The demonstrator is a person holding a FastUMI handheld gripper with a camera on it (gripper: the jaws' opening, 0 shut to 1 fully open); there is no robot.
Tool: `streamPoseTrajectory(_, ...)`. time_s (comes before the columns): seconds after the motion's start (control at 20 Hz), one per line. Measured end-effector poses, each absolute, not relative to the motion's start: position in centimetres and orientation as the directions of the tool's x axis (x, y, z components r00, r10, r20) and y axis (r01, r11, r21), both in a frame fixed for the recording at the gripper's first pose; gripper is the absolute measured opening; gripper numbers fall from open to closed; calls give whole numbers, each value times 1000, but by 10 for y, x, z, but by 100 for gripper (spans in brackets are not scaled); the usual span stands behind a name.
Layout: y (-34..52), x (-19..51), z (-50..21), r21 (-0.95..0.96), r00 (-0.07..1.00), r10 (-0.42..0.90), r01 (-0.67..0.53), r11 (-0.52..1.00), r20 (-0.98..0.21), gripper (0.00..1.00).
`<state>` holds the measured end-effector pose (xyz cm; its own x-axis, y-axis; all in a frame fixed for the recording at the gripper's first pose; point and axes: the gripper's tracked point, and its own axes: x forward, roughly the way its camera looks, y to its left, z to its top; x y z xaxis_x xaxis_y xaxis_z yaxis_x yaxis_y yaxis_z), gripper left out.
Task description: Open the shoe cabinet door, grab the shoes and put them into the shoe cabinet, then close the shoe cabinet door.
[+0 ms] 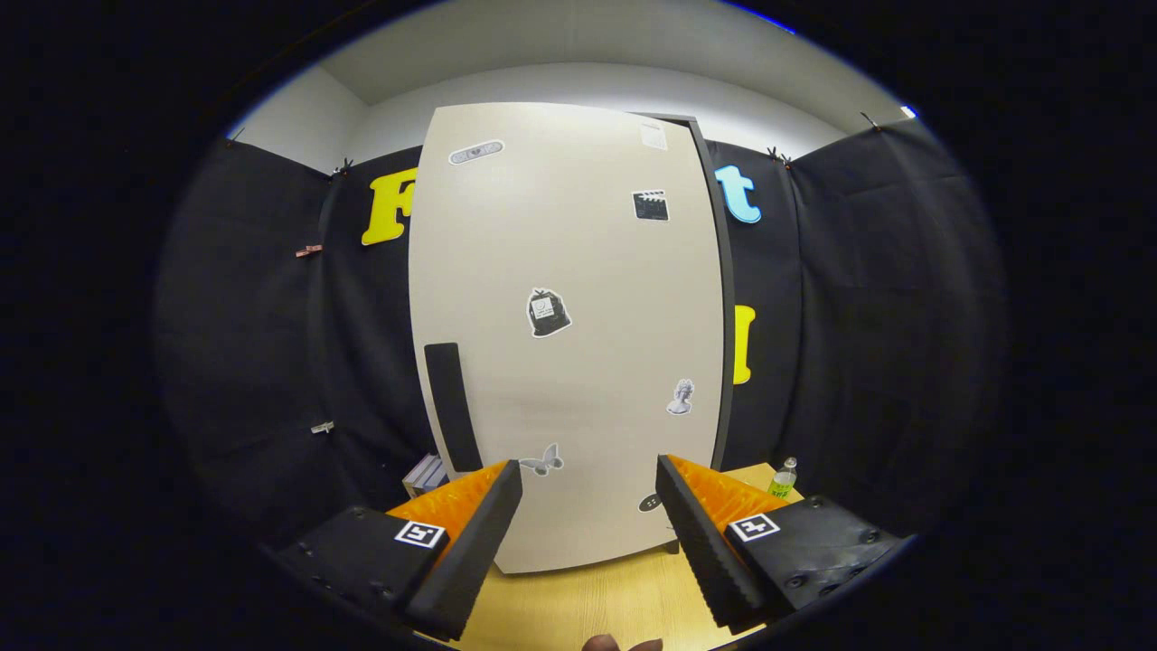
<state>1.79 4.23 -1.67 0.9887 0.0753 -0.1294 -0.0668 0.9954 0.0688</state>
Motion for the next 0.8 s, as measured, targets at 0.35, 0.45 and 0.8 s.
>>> streamPoseTrajectory(0.35,43,16,-18,74,989,77,-68,995,-128,98)
streamPoseTrajectory(0.45,43,15,-18,71,989,76,-67,995,-130,98)
streamPoseTrajectory(0.8,41,14,-16,67,990,69,-61,996,-120,98)
